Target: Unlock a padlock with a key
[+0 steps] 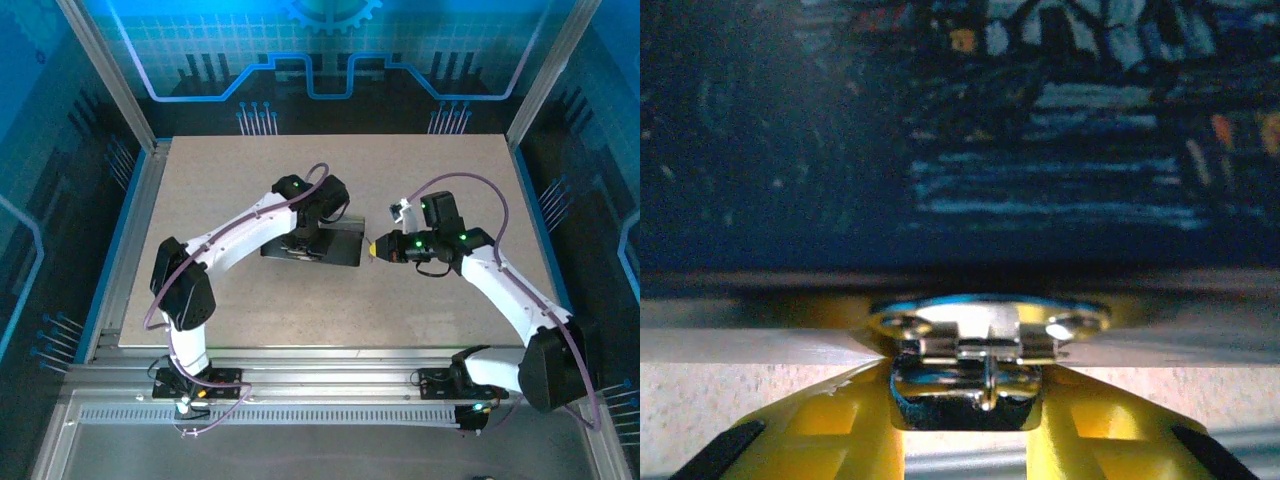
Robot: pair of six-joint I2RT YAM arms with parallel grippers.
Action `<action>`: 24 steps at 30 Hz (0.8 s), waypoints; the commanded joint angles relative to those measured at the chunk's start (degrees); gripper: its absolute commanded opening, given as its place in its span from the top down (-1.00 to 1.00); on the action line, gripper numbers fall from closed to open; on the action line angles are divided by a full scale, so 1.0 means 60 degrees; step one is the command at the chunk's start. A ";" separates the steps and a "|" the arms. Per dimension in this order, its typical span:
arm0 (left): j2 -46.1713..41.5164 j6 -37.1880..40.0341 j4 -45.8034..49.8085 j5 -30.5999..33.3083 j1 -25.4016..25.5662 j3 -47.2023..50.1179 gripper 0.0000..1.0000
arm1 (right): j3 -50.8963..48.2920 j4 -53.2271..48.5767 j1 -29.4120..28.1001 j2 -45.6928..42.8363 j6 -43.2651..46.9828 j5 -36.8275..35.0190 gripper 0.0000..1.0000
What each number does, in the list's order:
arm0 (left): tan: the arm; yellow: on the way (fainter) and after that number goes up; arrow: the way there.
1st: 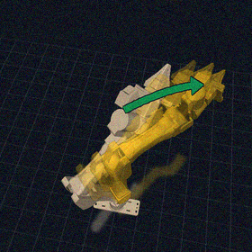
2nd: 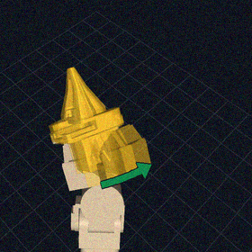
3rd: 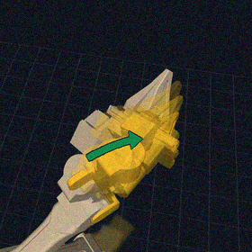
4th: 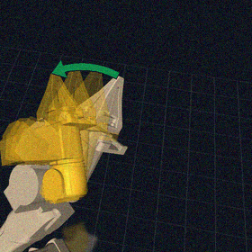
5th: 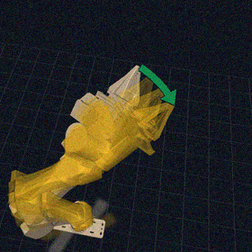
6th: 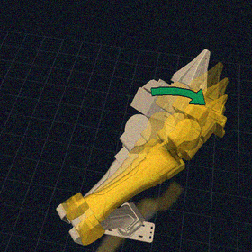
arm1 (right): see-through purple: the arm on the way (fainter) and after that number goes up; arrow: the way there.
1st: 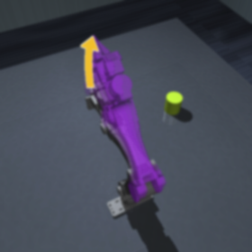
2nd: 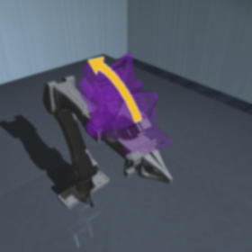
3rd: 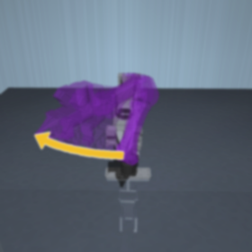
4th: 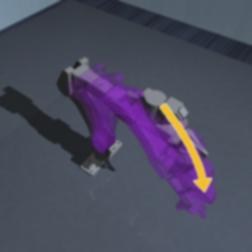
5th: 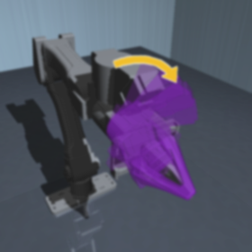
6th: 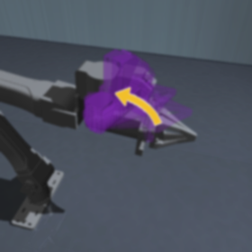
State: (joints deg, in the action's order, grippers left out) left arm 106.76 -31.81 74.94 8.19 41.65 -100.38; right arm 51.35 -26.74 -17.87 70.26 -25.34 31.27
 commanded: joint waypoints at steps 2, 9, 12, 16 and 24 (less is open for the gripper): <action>0.0486 0.0291 0.2083 -0.0405 0.0024 -0.1560 0.47 | 0.0351 -0.0828 -0.0157 -0.0236 0.0282 -0.0113 1.00; 0.0999 -0.0012 0.3025 -0.1286 -0.0360 -0.3083 0.40 | 0.0246 -0.0846 -0.0178 -0.0494 0.0232 -0.0071 1.00; 0.1030 -0.0172 0.2926 -0.1585 -0.0401 -0.2906 0.36 | 0.0194 -0.0925 -0.0201 -0.0640 0.0204 -0.0105 1.00; 0.1072 -0.0532 0.2804 -0.2203 -0.0511 -0.2808 0.31 | 0.0157 -0.1021 -0.0208 -0.0810 0.0171 -0.0109 1.00; 0.1656 -0.0472 0.3191 -0.2142 -0.0725 -0.3530 0.07 | -0.0017 -0.0775 -0.0351 -0.0899 -0.0036 -0.0107 1.00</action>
State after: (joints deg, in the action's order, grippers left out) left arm 115.20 -34.35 91.42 -3.05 38.11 -120.20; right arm 51.77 -31.18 -18.87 65.95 -24.97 30.37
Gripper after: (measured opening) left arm 0.453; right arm 0.055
